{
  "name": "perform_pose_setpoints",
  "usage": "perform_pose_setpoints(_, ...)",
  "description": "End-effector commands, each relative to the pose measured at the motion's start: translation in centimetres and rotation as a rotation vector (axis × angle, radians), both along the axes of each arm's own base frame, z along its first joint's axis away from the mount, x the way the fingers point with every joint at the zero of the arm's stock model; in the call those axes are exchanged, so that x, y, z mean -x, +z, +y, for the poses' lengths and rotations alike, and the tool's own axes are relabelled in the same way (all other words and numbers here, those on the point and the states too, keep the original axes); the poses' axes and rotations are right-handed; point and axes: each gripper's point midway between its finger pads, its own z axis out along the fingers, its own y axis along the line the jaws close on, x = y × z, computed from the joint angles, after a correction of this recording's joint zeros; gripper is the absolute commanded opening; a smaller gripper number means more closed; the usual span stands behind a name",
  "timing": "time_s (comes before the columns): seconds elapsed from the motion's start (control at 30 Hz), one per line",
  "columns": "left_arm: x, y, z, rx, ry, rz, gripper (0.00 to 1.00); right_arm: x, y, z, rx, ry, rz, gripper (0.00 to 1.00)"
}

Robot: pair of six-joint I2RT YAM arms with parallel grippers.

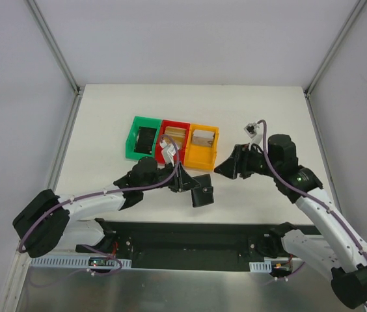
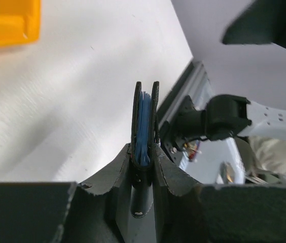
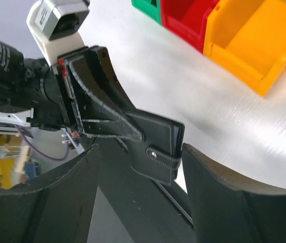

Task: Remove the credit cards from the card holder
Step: Pick up the card holder from the corner of the board, then open the card holder.

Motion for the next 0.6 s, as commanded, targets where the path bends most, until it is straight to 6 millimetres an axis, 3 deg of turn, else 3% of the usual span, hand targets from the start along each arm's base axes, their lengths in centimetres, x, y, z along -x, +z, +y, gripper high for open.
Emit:
perform_pose_setpoints(0.0, -2.4, 1.1, 1.6, -0.177, 0.112, -0.106, 0.12, 0.4, 0.4, -2.4, 0.240, -0.022, -0.151, 0.66)
perform_pose_setpoints(0.17, -4.3, 3.9, 3.0, -0.250, 0.210, -0.170, 0.04, -0.9, 1.3, -3.2, 0.462, -0.120, -0.279, 0.65)
perform_pose_setpoints(0.3, -5.1, 4.3, 4.7, -0.309, 0.312, -0.148, 0.00, -2.0, 1.1, -3.0, 0.529, -0.213, -0.374, 0.65)
perform_pose_setpoints(0.57, -5.4, 4.7, 5.7, -0.348, 0.404, -0.125, 0.00, -1.8, 1.3, 0.9, 0.489, -0.237, -0.386, 0.63)
